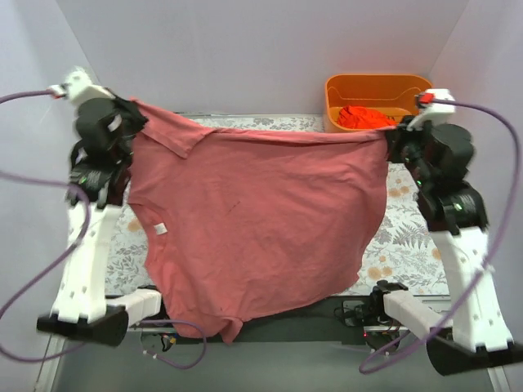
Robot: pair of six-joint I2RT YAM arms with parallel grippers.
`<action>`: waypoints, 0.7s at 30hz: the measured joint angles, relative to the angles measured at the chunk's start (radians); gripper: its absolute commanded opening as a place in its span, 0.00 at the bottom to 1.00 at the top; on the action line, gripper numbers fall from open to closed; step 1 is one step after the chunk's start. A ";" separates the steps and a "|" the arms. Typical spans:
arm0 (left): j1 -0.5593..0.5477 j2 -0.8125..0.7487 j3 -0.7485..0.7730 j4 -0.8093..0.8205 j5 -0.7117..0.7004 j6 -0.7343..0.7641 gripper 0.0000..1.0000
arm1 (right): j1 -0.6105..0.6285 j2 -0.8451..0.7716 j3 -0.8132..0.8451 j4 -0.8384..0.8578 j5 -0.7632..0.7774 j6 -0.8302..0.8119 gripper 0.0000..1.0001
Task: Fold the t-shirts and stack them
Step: Flatten the tshirt out, then fold the tshirt
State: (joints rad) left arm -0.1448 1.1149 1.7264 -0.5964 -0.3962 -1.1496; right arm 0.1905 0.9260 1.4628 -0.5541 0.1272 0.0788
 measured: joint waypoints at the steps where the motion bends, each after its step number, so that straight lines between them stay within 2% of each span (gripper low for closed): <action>1: 0.001 0.036 -0.075 0.023 0.005 0.001 0.00 | 0.000 0.043 -0.061 0.033 0.001 -0.003 0.01; 3: 0.005 0.159 -0.198 0.083 0.021 0.000 0.00 | -0.008 0.130 -0.159 0.111 0.001 -0.004 0.01; 5: 0.006 0.322 -0.245 0.118 0.037 0.000 0.00 | -0.023 0.282 -0.254 0.209 0.000 -0.003 0.01; 8: 0.008 0.600 -0.260 0.141 0.069 -0.002 0.00 | -0.052 0.508 -0.335 0.288 -0.013 0.002 0.01; 12: 0.012 0.816 -0.240 0.130 0.105 -0.009 0.00 | -0.094 0.710 -0.345 0.337 -0.055 0.009 0.01; 16: 0.021 0.923 -0.166 0.127 0.136 -0.019 0.00 | -0.124 0.810 -0.297 0.394 -0.102 0.016 0.01; 21: 0.031 0.929 -0.089 0.128 0.164 -0.026 0.00 | -0.148 0.827 -0.259 0.447 -0.139 0.022 0.01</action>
State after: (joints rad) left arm -0.1143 2.0434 1.6375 -0.4686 -0.2321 -1.1759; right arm 0.0422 1.7535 1.2037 -0.1074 -0.0120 0.1009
